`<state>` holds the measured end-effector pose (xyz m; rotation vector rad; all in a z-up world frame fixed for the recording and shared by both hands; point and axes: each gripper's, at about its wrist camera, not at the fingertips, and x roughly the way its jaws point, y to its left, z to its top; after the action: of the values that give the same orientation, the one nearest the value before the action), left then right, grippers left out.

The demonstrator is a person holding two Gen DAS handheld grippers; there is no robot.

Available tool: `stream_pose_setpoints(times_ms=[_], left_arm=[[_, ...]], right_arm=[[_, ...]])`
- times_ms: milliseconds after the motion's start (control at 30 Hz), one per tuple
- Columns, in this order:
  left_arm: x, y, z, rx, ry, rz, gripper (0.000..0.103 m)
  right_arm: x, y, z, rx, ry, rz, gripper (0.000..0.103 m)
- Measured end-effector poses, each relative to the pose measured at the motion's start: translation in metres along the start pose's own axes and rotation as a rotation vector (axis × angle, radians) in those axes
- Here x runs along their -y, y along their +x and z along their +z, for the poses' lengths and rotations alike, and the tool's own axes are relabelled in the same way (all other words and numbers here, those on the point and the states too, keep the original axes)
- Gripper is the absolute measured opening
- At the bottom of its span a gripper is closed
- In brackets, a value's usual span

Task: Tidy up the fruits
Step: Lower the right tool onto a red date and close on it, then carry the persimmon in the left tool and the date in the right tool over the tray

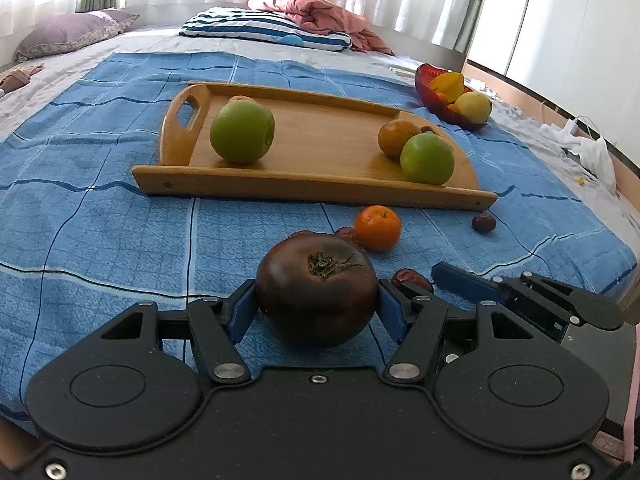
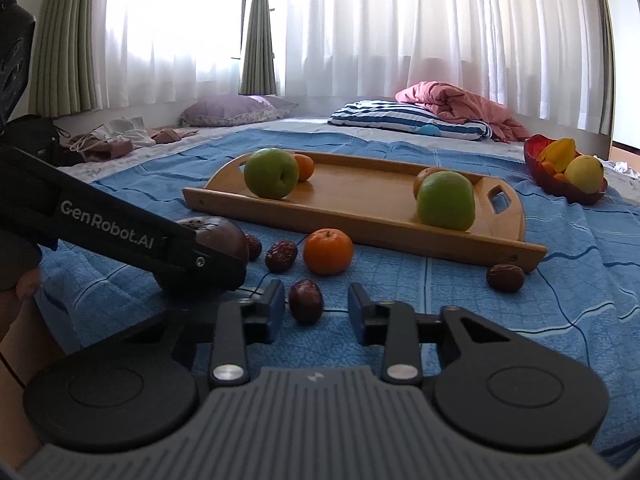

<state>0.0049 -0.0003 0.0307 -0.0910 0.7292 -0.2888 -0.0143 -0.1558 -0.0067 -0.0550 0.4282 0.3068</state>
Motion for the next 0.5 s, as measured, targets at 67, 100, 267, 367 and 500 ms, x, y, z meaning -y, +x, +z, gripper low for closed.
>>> stream_pose_setpoints(times_ms=[67,100,267,367,500], left_arm=[[-0.001,-0.001,0.000,0.003,-0.002,0.004,0.061],[-0.001,-0.001,0.001,0.004,-0.002,0.007,0.061],[-0.005,-0.002,0.004,0.013,-0.007,0.021,0.061],[-0.008,-0.003,0.008,0.021,-0.009,0.026,0.061],[-0.012,-0.005,0.021,0.042,-0.012,0.031,0.061]], right_arm=[[-0.003,0.002,0.001,-0.008,-0.005,-0.003,0.028],[-0.004,0.003,0.001,-0.013,-0.009,-0.002,0.024],[-0.008,0.003,0.004,-0.004,-0.014,-0.007,0.023],[-0.008,0.000,0.009,0.019,-0.014,-0.016,0.023],[-0.004,0.000,0.022,0.045,-0.005,-0.030,0.023]])
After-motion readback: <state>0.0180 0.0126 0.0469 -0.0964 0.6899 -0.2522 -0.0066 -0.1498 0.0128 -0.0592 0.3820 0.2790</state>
